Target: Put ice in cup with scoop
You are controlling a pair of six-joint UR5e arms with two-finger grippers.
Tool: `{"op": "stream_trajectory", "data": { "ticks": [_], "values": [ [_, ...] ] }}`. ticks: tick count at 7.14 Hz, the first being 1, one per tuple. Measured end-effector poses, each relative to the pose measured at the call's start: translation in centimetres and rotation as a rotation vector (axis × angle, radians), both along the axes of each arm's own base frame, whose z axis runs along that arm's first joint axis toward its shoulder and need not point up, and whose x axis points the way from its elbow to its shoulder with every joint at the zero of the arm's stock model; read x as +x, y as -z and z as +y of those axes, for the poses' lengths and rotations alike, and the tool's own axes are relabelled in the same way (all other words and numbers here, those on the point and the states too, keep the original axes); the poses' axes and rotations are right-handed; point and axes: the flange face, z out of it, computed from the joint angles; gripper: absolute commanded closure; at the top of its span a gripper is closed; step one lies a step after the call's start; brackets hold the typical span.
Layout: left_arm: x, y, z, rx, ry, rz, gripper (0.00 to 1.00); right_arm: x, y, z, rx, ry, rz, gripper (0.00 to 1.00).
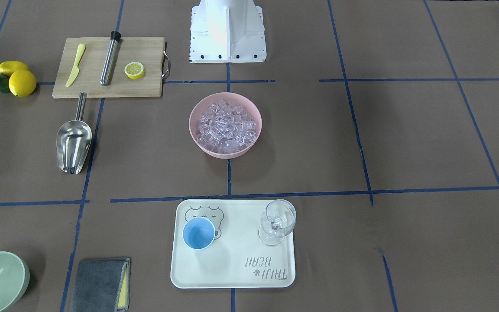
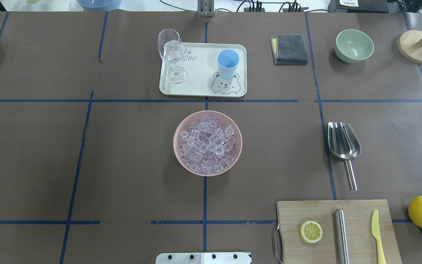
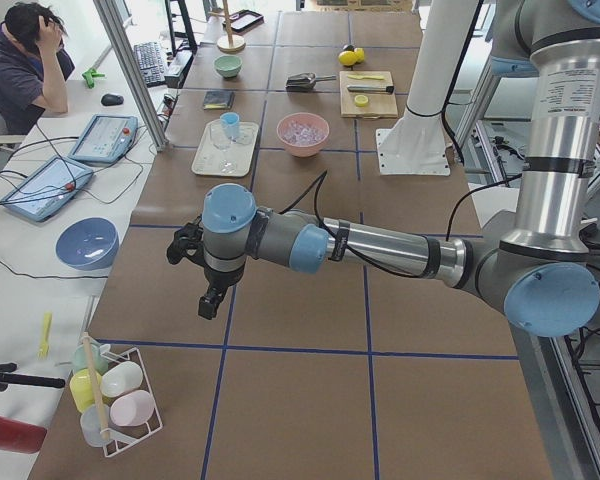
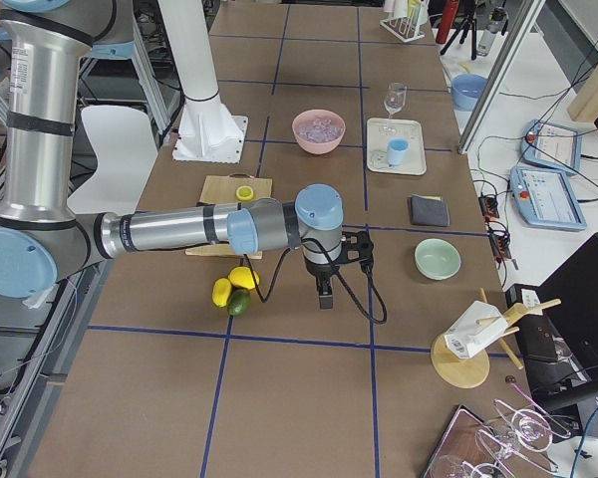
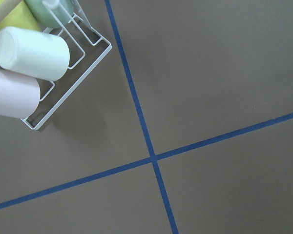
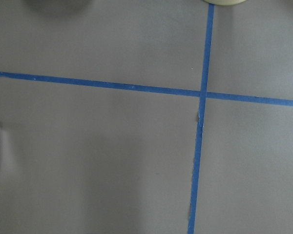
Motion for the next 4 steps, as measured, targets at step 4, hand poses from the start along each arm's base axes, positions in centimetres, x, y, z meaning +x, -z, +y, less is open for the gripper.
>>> {"op": "stream_trajectory", "data": {
  "ticks": [4],
  "values": [
    [4.8, 5.4, -2.3, 0.254, -0.118, 0.089, 0.0, -0.7, 1.7, -0.5, 0.036, -0.002, -0.005, 0.0]
  ]
}}
